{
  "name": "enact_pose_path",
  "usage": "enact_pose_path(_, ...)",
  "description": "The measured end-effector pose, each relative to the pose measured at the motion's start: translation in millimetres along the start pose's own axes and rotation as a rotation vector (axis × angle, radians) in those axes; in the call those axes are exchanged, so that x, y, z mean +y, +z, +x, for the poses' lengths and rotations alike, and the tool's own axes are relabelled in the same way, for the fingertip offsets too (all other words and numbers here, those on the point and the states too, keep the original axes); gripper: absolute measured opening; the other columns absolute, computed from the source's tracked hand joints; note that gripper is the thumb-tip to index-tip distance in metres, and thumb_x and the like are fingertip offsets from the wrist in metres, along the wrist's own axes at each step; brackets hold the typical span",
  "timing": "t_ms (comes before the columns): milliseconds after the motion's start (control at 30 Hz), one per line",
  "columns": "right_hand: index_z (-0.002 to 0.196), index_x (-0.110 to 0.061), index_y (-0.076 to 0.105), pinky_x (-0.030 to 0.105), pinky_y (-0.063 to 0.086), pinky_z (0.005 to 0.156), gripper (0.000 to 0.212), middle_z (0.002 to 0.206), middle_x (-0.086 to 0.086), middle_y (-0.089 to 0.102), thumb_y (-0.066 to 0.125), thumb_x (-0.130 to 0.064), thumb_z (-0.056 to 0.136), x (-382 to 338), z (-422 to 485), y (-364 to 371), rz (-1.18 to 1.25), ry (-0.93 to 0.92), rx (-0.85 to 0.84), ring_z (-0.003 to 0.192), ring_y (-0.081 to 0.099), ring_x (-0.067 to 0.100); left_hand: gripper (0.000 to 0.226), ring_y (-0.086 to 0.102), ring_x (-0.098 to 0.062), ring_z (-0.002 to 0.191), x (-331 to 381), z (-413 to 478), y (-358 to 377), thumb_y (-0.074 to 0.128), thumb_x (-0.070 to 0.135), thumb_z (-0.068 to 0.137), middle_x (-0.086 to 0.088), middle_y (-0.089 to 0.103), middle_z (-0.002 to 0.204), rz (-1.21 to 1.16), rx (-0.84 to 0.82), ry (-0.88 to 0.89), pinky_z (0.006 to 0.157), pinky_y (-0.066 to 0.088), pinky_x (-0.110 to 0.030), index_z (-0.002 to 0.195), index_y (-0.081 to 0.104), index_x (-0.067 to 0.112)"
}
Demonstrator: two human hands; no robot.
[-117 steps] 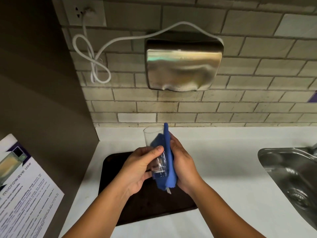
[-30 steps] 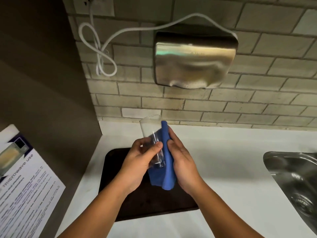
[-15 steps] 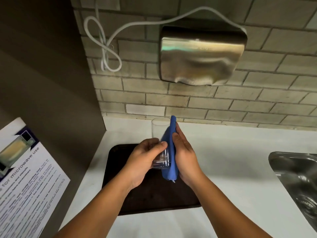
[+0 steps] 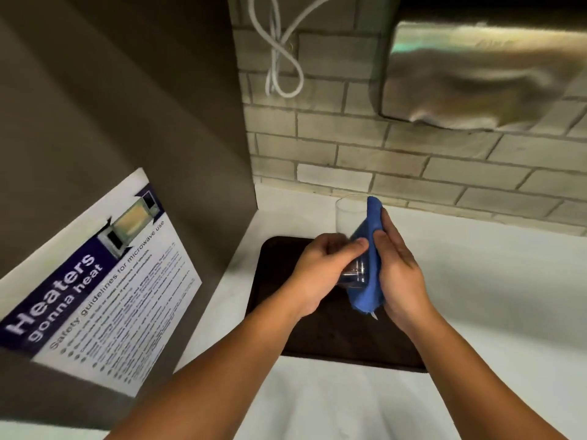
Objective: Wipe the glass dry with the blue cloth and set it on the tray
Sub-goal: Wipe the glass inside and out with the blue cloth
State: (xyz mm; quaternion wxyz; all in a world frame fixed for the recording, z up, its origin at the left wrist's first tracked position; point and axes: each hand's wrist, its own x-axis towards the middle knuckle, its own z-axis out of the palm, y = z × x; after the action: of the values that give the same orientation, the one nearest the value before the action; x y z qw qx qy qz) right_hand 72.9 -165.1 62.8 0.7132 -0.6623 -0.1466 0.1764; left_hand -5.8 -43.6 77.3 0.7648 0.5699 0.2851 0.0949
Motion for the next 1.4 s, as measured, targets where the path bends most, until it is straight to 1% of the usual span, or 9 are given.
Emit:
enact_pose_path(100,0.158,-0.040,0.055,0.057,0.056,0.113,0.043,0.146,0.011,0.073,0.044,-0.032,0.117,-0.5,4.0,3.2,0.171,0.127,-0.044,0.129,0.074,0.034,0.053,0.075,-0.038,0.124,-1.2,-0.2,-0.7,0.089,0.032,0.092,-0.023,0.077,0.134,-0.015,0.015,-0.013,0.110,0.058,-0.055,0.132,0.070,0.002)
enact_pose_path(267,0.155,-0.047,0.055,0.017,0.062,0.092,0.045,0.131,-0.029,0.077,0.045,-0.024,0.117,7.2,1.7,11.1,0.046,0.032,-0.060,0.122,0.075,-0.001,0.054,0.074,-0.040,0.126,-2.6,2.7,-6.7,0.087,0.031,0.094,-0.024,0.075,0.137,-0.038,0.048,-0.016,0.112,0.057,-0.055,0.137,0.068,0.003)
enact_pose_path(467,0.153,-0.032,0.062,0.041,0.068,0.092,0.039,0.134,0.010,0.080,0.047,-0.034,0.117,5.9,10.8,12.1,0.194,0.180,-0.069,0.117,0.081,0.029,0.052,0.074,-0.042,0.125,-8.2,7.0,-10.2,0.086,0.028,0.095,-0.027,0.075,0.136,-0.053,0.055,-0.019,0.109,0.060,-0.055,0.136,0.069,0.002)
enact_pose_path(633,0.156,-0.047,0.055,0.034,0.055,0.109,0.045,0.149,-0.015,0.071,0.045,-0.026,0.118,11.6,9.1,15.6,0.056,0.101,-0.136,0.130,0.073,0.009,0.057,0.075,-0.035,0.125,-10.6,10.1,-16.4,0.085,0.030,0.095,-0.020,0.075,0.138,-0.076,0.104,-0.015,0.112,0.058,-0.055,0.142,0.065,0.005)
enact_pose_path(800,0.146,-0.025,0.069,0.038,0.064,0.090,0.039,0.129,0.012,0.082,0.051,-0.040,0.115,14.1,18.2,18.3,0.168,0.293,-0.117,0.106,0.084,0.021,0.047,0.077,-0.038,0.122,-16.8,11.2,-17.1,0.085,0.027,0.096,-0.022,0.077,0.134,-0.097,0.119,-0.009,0.103,0.064,-0.049,0.134,0.068,0.006)
enact_pose_path(967,0.156,-0.044,0.055,0.028,0.058,0.105,0.044,0.146,-0.013,0.073,0.048,-0.026,0.117,19.2,14.2,23.8,0.062,0.158,-0.210,0.128,0.074,0.009,0.048,0.080,-0.033,0.112,-21.6,11.9,-25.2,0.082,0.023,0.098,-0.022,0.077,0.130,-0.208,0.144,0.015,0.096,0.066,-0.048,0.139,0.062,0.008)
enact_pose_path(1133,0.140,-0.009,0.072,0.035,0.067,0.083,0.046,0.120,0.017,0.084,0.053,-0.043,0.114,14.7,16.2,31.1,0.309,0.461,-0.215,0.106,0.083,0.027,0.054,0.082,-0.028,0.108,-27.7,6.4,-34.5,0.082,0.033,0.089,-0.017,0.083,0.122,-0.384,0.146,0.012,0.092,0.065,-0.044,0.134,0.065,0.010)
enact_pose_path(1267,0.149,-0.023,0.065,0.040,0.062,0.104,0.037,0.135,0.014,0.080,0.047,-0.028,0.117,20.4,9.9,44.6,0.315,0.407,-0.288,0.123,0.078,0.030,0.060,0.080,-0.032,0.116,-32.5,4.0,-41.2,0.072,0.050,0.090,-0.018,0.082,0.126,-0.292,0.237,-0.016,0.095,0.064,-0.042,0.137,0.068,0.013)
enact_pose_path(1400,0.148,-0.030,0.065,0.034,0.061,0.097,0.036,0.126,0.003,0.084,0.052,-0.031,0.115,26.1,8.6,52.4,0.238,0.354,-0.289,0.115,0.081,0.021,0.062,0.083,-0.024,0.109,-32.4,-4.0,-47.2,0.084,0.057,0.085,-0.008,0.086,0.118,-0.261,0.257,0.019,0.087,0.066,-0.035,0.131,0.070,0.017)
